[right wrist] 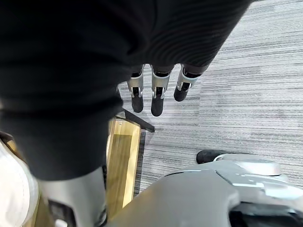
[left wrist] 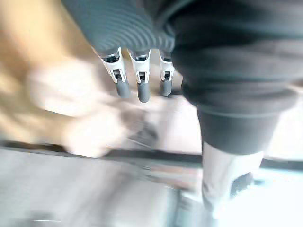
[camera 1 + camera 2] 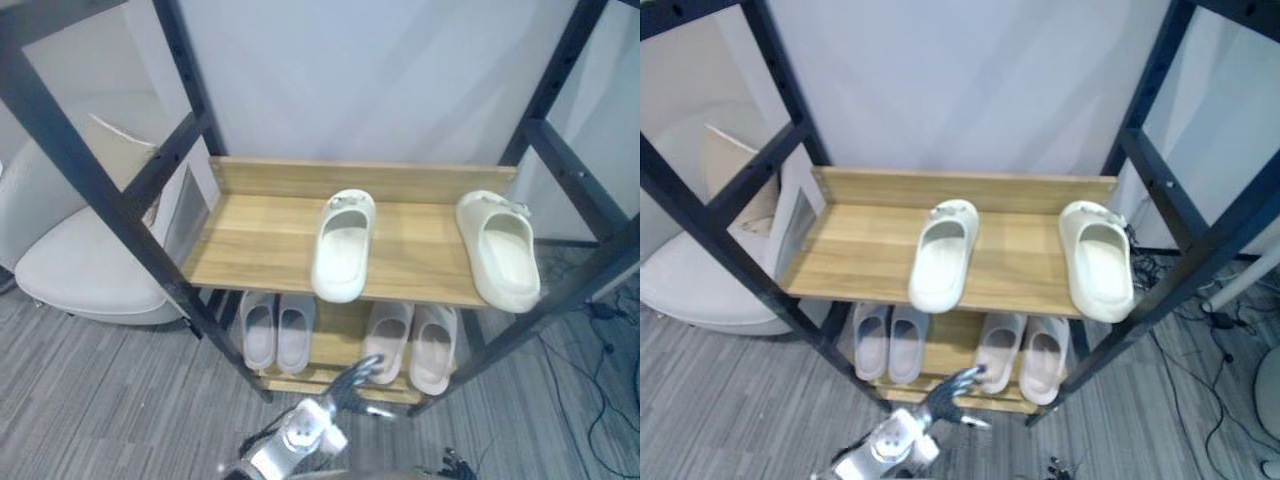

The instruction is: Organize the slippers on the shoe rack

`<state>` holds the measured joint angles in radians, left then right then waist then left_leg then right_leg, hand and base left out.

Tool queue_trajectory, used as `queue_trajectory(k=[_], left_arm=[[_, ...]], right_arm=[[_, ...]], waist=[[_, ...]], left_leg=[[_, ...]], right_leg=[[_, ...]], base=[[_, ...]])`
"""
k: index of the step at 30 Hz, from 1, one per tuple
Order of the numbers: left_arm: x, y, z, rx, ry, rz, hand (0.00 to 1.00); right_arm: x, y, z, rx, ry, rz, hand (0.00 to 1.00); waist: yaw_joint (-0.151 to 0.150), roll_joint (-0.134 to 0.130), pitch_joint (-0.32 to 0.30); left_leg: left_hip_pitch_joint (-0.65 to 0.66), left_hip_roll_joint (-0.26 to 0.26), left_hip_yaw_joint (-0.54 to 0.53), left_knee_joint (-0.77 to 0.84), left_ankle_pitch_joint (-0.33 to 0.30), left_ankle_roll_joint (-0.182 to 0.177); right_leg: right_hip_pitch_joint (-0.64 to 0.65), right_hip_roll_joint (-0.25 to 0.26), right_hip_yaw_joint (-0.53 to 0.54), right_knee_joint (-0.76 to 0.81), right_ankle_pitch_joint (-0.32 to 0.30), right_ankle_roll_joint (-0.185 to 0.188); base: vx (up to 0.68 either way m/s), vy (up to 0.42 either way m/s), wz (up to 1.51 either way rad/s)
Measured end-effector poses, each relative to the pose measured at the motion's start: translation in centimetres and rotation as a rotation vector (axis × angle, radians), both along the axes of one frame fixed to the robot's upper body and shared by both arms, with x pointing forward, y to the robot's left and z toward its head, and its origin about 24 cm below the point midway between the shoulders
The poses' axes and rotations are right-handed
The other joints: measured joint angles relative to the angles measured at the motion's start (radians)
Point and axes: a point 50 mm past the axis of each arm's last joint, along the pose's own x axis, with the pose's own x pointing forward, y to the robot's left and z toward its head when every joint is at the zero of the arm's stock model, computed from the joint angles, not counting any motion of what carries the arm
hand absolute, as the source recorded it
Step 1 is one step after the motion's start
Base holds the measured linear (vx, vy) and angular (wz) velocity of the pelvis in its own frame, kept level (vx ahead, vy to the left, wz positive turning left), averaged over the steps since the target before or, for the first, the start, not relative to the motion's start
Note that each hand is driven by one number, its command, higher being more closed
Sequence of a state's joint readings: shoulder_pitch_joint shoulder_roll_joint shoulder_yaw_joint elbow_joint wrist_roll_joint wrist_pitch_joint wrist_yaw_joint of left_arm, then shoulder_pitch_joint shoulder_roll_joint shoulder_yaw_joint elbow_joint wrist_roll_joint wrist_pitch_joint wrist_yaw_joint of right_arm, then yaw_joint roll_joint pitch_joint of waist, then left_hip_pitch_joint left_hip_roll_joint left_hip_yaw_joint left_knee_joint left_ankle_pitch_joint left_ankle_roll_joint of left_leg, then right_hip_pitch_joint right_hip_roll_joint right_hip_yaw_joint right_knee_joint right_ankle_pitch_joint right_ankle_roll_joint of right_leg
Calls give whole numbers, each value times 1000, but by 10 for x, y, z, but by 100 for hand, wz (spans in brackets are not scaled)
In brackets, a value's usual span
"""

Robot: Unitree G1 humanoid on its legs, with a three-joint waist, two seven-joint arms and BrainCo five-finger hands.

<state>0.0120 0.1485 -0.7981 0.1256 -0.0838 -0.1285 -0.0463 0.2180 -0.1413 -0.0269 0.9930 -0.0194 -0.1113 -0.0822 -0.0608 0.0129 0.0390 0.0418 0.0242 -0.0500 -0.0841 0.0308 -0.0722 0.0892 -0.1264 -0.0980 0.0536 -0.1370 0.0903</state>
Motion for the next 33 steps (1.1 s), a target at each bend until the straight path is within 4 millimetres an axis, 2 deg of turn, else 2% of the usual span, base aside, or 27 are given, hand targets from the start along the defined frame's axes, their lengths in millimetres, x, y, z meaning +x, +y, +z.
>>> queue_trajectory(k=[1,6,11,18,23,28,29,31,32,33], left_arm=[[2,-5,14,-57,-35,-18,0],[6,-3,57,-224,-131,-37,0],[2,-3,102,-405,-234,-49,0],[14,3,131,-476,-353,15,0],[41,18,150,-433,-510,150,0],[81,35,153,-323,-580,316,0],[84,36,154,-312,-587,327,0],[102,46,158,-252,-624,403,0],[105,48,158,-244,-625,416,0],[118,57,157,-200,-629,470,0]], right_arm=[[-1,-1,0,-3,3,1,0],[-2,-6,1,-15,7,8,0],[-5,-6,0,-14,14,6,0],[-7,-6,0,-11,17,6,0],[-7,-5,2,-5,4,9,0],[-8,-5,2,5,8,7,0],[-9,-5,2,5,8,6,0],[-8,-5,2,10,5,4,0],[-8,-5,2,11,5,4,0],[-7,-4,2,15,1,5,0]], waist=[[0,4,-2],[2,19,-12],[10,15,-12],[13,13,-13],[13,7,-21],[12,1,-28],[12,1,-28],[12,-1,-32],[12,-1,-35],[11,-1,-36]], left_leg=[[5,0,-4,0,0,0],[12,1,-5,0,-1,0],[11,1,-5,10,-1,0],[5,3,-13,31,-6,-4],[-9,6,-11,35,-5,-6],[-9,6,-4,35,-5,-6],[-9,7,-3,35,-5,-6],[-21,7,5,35,-5,-6],[-25,8,7,35,-5,-6],[-26,8,9,35,-5,-6]], right_leg=[[8,0,-2,-4,0,-1],[16,0,-2,-2,-2,-2],[11,-1,1,16,-9,-2],[2,0,-2,52,-30,-3],[-19,2,3,67,-31,-4],[-24,2,8,70,-31,-4],[-25,2,9,71,-31,-4],[-50,2,18,86,-36,-4],[-55,2,19,88,-36,-4],[-56,4,21,85,-35,-5]], base=[[1,-13,10],[-8,-5,1],[-21,-4,0],[-37,-9,3],[-25,-4,-2],[0,2,-2],[2,6,-6],[1,6,-9],[13,5,-9],[17,0,-5]])
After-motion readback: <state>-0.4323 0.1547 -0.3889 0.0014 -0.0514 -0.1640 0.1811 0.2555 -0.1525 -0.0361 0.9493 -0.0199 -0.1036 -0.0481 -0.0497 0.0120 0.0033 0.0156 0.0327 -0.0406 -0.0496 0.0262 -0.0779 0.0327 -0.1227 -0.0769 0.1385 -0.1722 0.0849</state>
